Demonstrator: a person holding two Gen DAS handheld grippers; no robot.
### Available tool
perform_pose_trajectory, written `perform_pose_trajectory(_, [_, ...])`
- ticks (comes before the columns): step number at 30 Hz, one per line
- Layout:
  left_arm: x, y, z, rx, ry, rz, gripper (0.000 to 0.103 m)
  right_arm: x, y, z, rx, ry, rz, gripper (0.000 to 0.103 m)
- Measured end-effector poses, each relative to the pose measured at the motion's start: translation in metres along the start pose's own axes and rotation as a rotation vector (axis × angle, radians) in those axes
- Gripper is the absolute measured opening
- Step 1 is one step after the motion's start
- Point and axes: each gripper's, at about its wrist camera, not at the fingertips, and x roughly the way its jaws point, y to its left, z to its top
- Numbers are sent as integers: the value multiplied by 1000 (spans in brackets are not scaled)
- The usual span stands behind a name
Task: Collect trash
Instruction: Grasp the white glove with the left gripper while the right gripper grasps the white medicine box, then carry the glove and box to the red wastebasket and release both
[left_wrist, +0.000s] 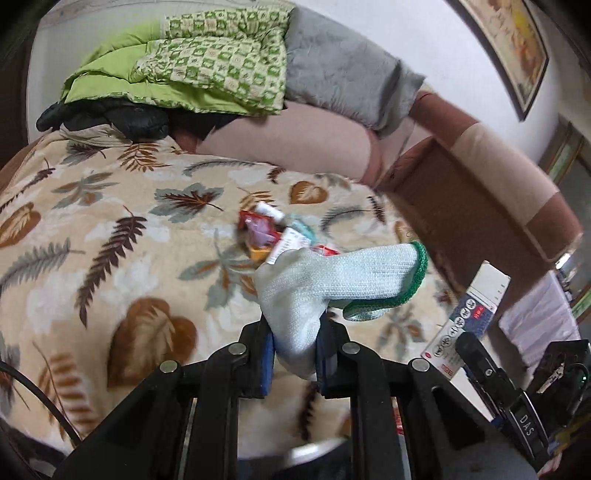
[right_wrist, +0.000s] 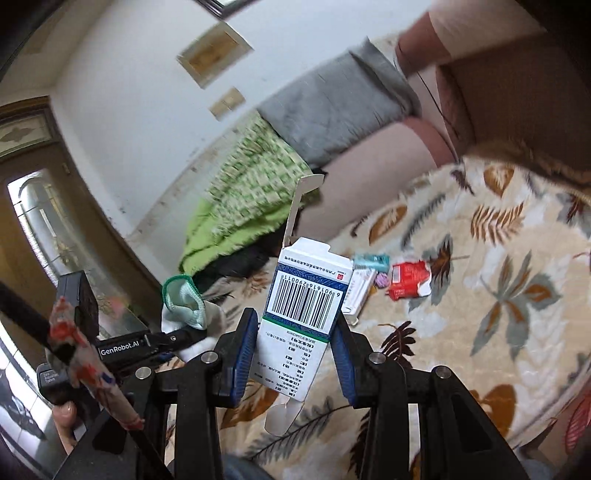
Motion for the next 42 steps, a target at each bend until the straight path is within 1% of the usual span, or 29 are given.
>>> perform_pose_trajectory(3, [-22,-15,-16,6,-11,-24,17,-31,6,-3,-15,-28,13,42])
perform_pose_trajectory(8, [-39,-49,-37,69,0,-55,17,-75,-4,-7,7,-62,-19,42])
perform_pose_trajectory(15, [-47,-98,-62,162,22,-114,17,-122,-19,-17,14,-92,-84,42])
perform_pose_trajectory(21, [-49,-133,-82,218,52,-158,17,-156,-24,-20,-25,-124,-155,42])
perform_pose_trajectory(26, [-44,-162,-96,269,83,-194,17,-186,-42,-23,-5,-156,-201,42])
perform_pose_trajectory(29, [-38,-181,-103,295,105,-222,17,-205,-62,-24,40,-169,-235,42])
perform_pose_trajectory(37, [-2,-243,-127,393,185,-296,17,-259,-120,-31,147,-221,-413,42])
perform_pose_trajectory(42, [20,-278,-141,448,233,-329,17,-276,-143,-32,195,-238,-474,43])
